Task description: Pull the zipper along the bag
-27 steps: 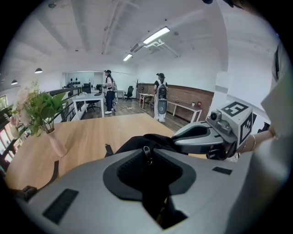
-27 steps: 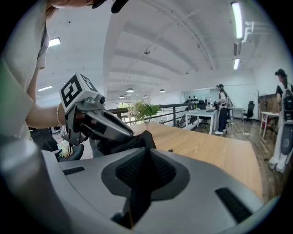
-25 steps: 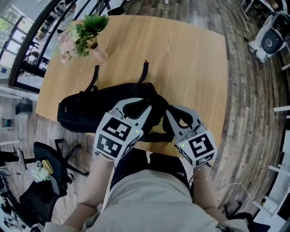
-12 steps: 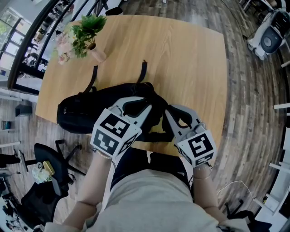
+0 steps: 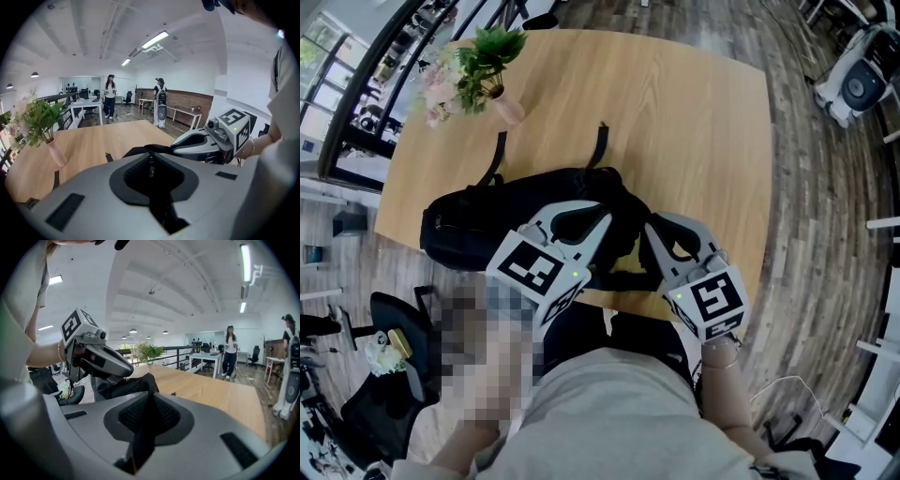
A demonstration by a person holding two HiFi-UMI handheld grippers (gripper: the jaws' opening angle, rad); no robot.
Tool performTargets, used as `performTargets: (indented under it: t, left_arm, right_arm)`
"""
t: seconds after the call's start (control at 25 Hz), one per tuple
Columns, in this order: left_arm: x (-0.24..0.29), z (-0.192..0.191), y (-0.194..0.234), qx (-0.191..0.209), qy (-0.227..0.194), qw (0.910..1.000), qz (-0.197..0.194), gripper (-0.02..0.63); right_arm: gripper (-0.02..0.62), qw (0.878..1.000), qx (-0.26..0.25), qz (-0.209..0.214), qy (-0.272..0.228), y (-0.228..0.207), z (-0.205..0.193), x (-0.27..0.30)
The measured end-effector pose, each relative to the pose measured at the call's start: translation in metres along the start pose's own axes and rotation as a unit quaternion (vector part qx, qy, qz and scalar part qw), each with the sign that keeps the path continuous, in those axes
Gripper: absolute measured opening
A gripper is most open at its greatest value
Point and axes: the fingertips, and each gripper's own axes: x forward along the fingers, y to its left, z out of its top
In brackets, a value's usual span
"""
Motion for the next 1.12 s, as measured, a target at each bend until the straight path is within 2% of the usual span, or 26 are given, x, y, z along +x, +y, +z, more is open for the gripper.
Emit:
performTargets:
  t: [0.28,0.52,0.68,0.92,1.12]
  left_arm:
    - [-0.011,-0.004,-0.001,-0.013,-0.011,0.9998,0.005,0.044]
    - [-0.02,-0.002,-0.002,-0.001,-0.039,0.9992,0.004,0.044]
    - [-0.024,0.002,0.0,-0.009,-0.061,0.9981,0.002,0.043]
    - [-0.03,0.002,0.003,-0.003,-0.085,0.9963,-0.011,0.043]
    - [-0.034,0.001,0.008,0.003,-0.086,0.9962,-0.015,0.043]
  right_arm:
    - [0.046,1.0,0.001,0.002,-0.004,0.005,0.003,-0.001]
    - [0.046,1.0,0.016,0.004,-0.008,0.005,0.002,-0.002]
    - [0.042,1.0,0.028,0.0,-0.009,0.002,0.003,-0.003]
    - [0.032,0.998,0.056,-0.021,-0.017,-0.007,0.005,-0.007]
    - [0.029,0.996,0.073,-0.041,-0.017,-0.014,0.004,-0.009]
